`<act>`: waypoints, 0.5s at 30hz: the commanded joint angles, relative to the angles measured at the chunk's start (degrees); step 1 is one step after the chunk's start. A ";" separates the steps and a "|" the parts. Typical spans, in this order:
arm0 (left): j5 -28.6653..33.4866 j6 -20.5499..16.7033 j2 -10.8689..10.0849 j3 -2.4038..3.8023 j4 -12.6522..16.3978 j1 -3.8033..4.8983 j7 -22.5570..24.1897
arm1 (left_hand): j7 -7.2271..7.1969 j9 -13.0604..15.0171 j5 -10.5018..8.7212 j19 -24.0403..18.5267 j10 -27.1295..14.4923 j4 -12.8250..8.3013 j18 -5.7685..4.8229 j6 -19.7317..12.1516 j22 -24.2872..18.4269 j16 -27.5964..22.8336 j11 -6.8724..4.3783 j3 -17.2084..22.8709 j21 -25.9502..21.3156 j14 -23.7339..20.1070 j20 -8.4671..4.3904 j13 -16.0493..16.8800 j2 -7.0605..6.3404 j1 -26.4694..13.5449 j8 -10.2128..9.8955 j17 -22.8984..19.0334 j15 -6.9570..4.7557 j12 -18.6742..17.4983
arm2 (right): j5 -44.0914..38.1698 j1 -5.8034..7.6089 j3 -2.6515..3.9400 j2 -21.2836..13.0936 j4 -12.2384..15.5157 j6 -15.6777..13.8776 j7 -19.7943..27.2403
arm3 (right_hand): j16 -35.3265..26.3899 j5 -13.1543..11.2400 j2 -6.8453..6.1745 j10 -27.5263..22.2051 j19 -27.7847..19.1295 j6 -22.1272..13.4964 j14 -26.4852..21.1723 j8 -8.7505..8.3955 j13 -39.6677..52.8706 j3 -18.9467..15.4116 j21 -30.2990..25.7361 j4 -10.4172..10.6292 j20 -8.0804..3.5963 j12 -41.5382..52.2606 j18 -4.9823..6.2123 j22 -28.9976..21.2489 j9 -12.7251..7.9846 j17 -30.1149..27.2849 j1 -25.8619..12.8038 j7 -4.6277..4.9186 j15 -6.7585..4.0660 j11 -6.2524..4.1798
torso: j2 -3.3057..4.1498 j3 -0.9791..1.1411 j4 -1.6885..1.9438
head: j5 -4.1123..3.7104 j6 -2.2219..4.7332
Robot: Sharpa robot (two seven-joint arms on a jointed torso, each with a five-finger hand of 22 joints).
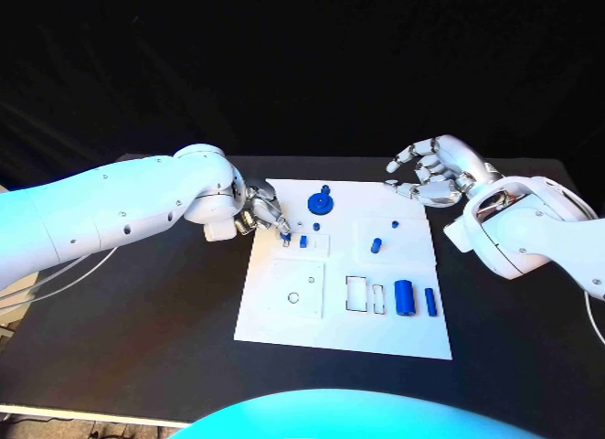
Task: Assemble the parts on the task board
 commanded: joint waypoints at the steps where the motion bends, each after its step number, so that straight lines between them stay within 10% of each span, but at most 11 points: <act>1: -4.61 -1.70 0.09 -0.04 0.51 -0.07 -1.16 | -1.92 0.10 0.13 0.22 0.49 -10.57 -0.85 2.28 0.08 0.20 0.04 10.27 0.24 6.16 -0.31 0.05 0.63 0.15 0.19 15.06 -0.42 0.32 | -0.28 -0.04 0.02 -0.05 0.07 0.44 0.36 | 0.05 0.39 -0.06 1.65 6.00 -0.37 5.83 0.36 10.40 0.08 0.25 0.17 0.28 0.19 -0.39 15.07 0.05 14.42 0.62 -0.02 0.36 0.52 | 0.06 -0.02 -0.06 | 0.11 -0.01; 15: -8.84 -1.01 0.42 -0.22 1.35 -0.51 -2.13 | -1.96 0.12 0.36 0.24 0.58 -10.70 -0.86 2.34 0.10 0.20 0.00 10.38 0.26 6.16 -0.35 0.15 0.66 0.01 0.27 15.06 -0.46 0.37 | -0.28 -0.04 0.02 -0.09 0.12 0.21 0.55 | 0.00 0.48 -0.06 1.60 6.00 -0.38 5.81 0.37 10.34 0.10 0.25 0.15 0.28 0.11 -0.39 15.07 0.06 14.33 0.69 -0.02 0.36 0.52 | 0.12 -0.14 -0.05 | 0.15 0.05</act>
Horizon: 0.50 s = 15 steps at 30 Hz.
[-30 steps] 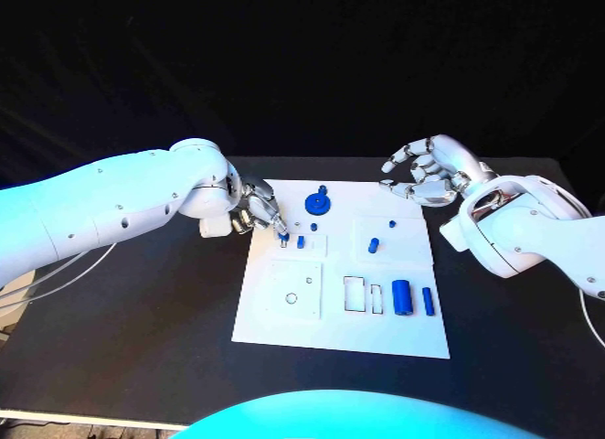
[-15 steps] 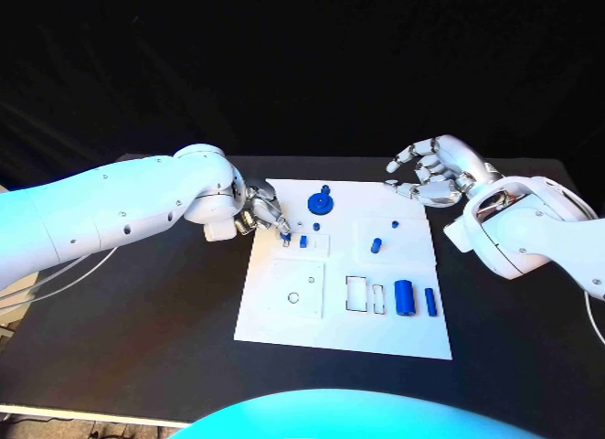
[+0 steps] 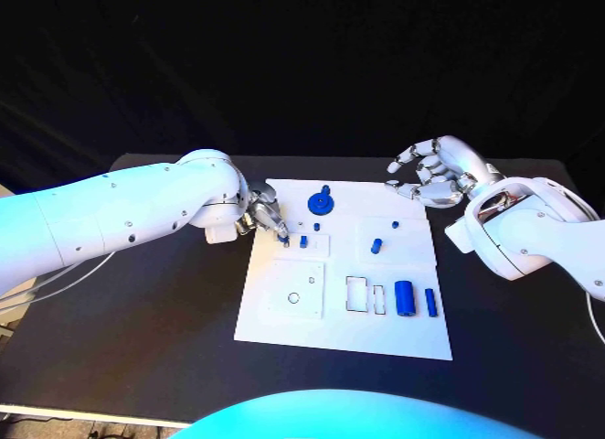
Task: Assemble the parts on the task board
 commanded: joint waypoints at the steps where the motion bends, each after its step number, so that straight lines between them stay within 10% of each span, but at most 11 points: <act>1: -2.81 0.50 0.15 0.02 0.35 -0.04 -0.66 | -1.98 0.06 0.44 0.24 0.58 -10.76 -0.85 2.36 0.05 0.20 -0.10 10.42 0.25 5.95 -0.36 0.18 0.65 -0.04 0.30 15.07 -0.27 0.43 | -0.28 -0.03 0.02 -0.01 0.06 0.24 0.51 | -0.03 0.31 -0.07 1.61 5.99 -0.41 5.80 0.39 10.36 0.11 0.23 0.14 0.28 0.13 -0.38 15.08 0.06 14.30 0.77 0.00 0.37 0.53 | 0.04 -0.03 0.00 | 0.00 -0.01; 15: -3.67 0.61 0.31 0.01 0.97 -0.21 -0.70 | -1.99 0.06 0.51 0.29 0.53 -10.84 -0.87 2.37 0.13 0.20 -0.12 10.45 0.30 5.95 -0.38 0.00 0.65 -0.11 0.33 15.07 -0.29 0.34 | -0.28 -0.07 0.02 0.08 0.01 0.27 0.56 | -0.03 0.31 -0.07 1.61 5.99 -0.41 5.80 0.39 10.36 0.11 0.23 0.14 0.28 0.13 -0.38 15.08 0.06 14.30 0.77 0.00 0.37 0.53 | 0.05 -0.05 0.02 | 0.53 -0.17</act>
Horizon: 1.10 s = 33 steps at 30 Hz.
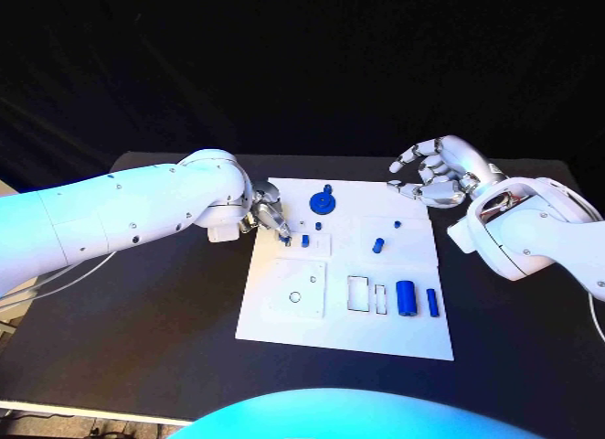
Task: Assemble the parts on the task board
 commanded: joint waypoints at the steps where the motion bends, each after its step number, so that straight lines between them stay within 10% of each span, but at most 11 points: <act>1: -1.12 0.51 0.20 -0.03 0.33 -0.20 -0.17 | -1.99 0.04 0.24 0.09 0.32 -10.83 -0.88 2.37 0.06 0.20 0.07 10.46 0.30 5.95 -0.18 -0.12 0.65 -0.12 0.40 15.07 -0.30 0.11 | -0.28 -0.05 0.02 0.04 0.03 0.27 0.51 | -0.03 0.31 0.16 1.61 5.99 -0.41 5.80 0.39 10.36 0.11 0.23 0.14 0.29 0.13 -0.38 15.09 0.07 14.31 0.54 0.00 0.37 0.54 | 0.02 0.01 0.00 | 0.23 -0.08; 33: -1.73 3.35 0.11 -0.02 0.31 -0.38 -0.66 | -2.05 0.03 0.40 0.19 0.62 -11.02 -0.92 2.44 0.21 0.20 0.01 10.48 0.37 5.95 -0.22 0.34 0.69 -0.26 0.51 15.07 -0.34 0.34 | -0.36 -0.20 0.02 0.11 -0.14 0.51 0.41 | -0.04 0.52 0.18 1.58 5.97 -0.47 5.80 0.41 10.34 0.14 0.17 0.18 0.29 0.11 -0.37 15.07 0.07 14.30 0.65 0.05 0.36 0.59 | -0.01 0.06 -0.01 | 0.06 -0.43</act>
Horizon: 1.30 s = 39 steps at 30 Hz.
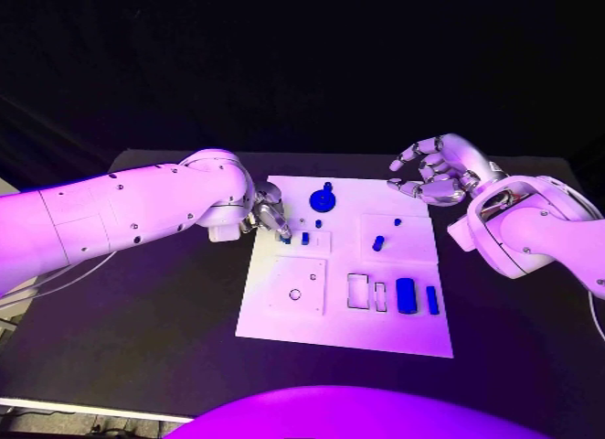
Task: Assemble the parts on the task board
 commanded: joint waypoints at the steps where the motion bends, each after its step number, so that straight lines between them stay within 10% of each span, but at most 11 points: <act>1: -0.59 2.43 0.04 -0.05 -0.24 -0.06 -0.49 | -2.06 0.08 0.56 0.18 0.48 -11.00 -0.92 2.47 0.01 0.21 -0.20 10.57 0.37 5.96 -0.24 0.20 0.46 -0.07 0.43 15.08 -0.36 0.41 | -0.35 -0.05 0.02 0.02 0.01 0.48 0.42 | -0.04 0.18 -0.05 1.41 5.97 -0.47 5.80 0.19 10.30 0.14 0.17 0.18 0.29 0.11 -0.37 15.04 0.08 14.32 0.42 0.05 0.36 0.42 | -0.01 0.01 0.00 | 0.01 -0.02; 39: 0.82 2.96 1.30 -0.05 -1.04 -0.03 -0.60 | -2.56 0.08 -1.06 0.18 2.21 -9.16 -0.98 2.79 0.03 0.21 -0.53 7.68 0.13 5.96 -0.35 2.54 2.34 -2.23 1.28 15.08 -0.48 1.48 | -0.35 -0.06 0.02 -0.13 0.12 0.61 0.36 | -0.04 0.31 -0.07 1.42 5.95 -0.52 5.79 0.26 10.31 0.13 0.11 0.29 0.29 0.13 -0.36 15.02 0.09 14.30 0.52 0.11 0.35 0.48 | -0.02 0.04 -0.03 | -0.09 -0.03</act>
